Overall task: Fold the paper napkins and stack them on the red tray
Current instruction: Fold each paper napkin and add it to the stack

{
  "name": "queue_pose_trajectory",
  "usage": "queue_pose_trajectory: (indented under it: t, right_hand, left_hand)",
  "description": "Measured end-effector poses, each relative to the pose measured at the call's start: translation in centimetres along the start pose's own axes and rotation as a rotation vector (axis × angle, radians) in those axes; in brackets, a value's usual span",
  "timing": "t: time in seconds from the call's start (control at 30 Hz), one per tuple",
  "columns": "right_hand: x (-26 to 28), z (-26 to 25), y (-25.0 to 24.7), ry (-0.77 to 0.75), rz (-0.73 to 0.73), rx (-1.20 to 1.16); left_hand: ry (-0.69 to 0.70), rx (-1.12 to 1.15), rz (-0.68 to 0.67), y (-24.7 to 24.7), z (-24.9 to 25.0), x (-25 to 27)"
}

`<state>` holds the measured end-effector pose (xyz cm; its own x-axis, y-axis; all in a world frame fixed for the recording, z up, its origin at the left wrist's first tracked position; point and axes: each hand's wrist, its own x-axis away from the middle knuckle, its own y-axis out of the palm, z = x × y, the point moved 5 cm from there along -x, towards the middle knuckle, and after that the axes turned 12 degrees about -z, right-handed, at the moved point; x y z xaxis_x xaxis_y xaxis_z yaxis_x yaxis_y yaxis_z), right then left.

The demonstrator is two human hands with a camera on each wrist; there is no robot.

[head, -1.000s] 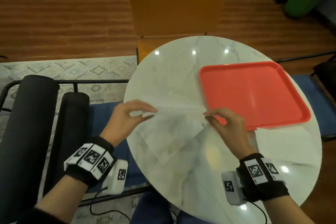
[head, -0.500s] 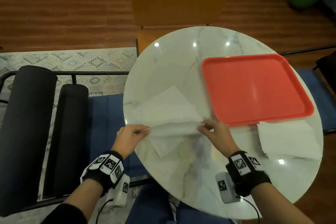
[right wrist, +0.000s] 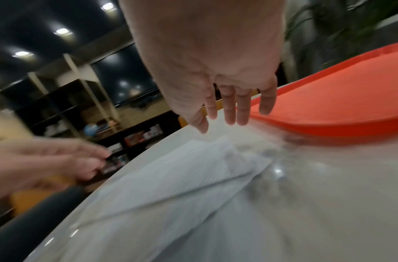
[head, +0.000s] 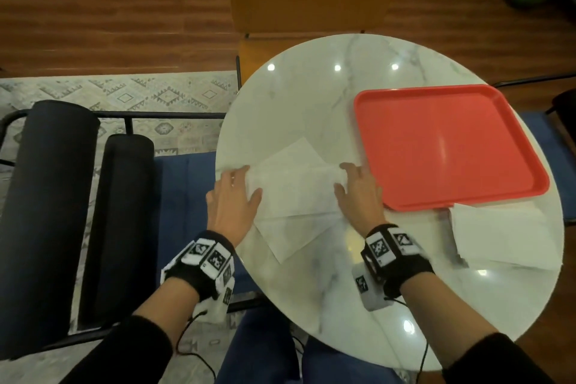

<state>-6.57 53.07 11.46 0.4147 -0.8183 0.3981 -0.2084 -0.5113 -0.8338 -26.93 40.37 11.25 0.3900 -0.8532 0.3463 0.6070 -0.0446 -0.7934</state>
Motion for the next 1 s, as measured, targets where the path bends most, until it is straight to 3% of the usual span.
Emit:
queue_pose_trajectory:
  t: [0.03, 0.1, 0.2, 0.3, 0.43, 0.6, 0.7, 0.9, 1.0]
  right_hand:
    - [0.9, -1.2, 0.8, -0.071, 0.000, 0.044]
    - [2.5, -3.7, 3.7, -0.218, -0.142, 0.136]
    - [4.2, -5.5, 8.8, -0.384, -0.389, 0.265]
    - [4.4, -4.7, 10.8, -0.407, -0.454, 0.287]
    - [4.0, -1.6, 9.6, -0.360, -0.393, 0.343]
    - [4.1, 4.3, 7.0, -0.147, -0.372, 0.218]
    - [4.4, 5.9, 6.2, -0.120, -0.331, 0.252]
    - [3.2, 3.9, 3.9, -0.239, 0.154, 0.311]
    - [2.6, 3.7, 3.5, -0.214, 0.187, 0.293]
  left_hand:
    - [0.079, -0.047, -0.002, 0.9, 0.6, 0.8]
    - [0.188, -0.185, -0.098, 3.5, 1.3, 2.1]
    - [0.151, -0.383, -0.280, 6.6, 0.3, 2.7]
    - [0.121, -0.425, -0.327, 8.0, -1.6, 2.6]
    - [0.146, -0.393, -0.332, 8.4, -2.2, 2.5]
    - [0.157, -0.389, -0.346, 8.6, -2.2, 2.3]
    - [0.165, -0.379, -0.344, 8.7, -2.3, 2.3]
    - [0.172, -0.358, -0.334, 8.4, -2.3, 2.4]
    - [0.170, -0.348, -0.327, 8.1, -2.2, 2.3]
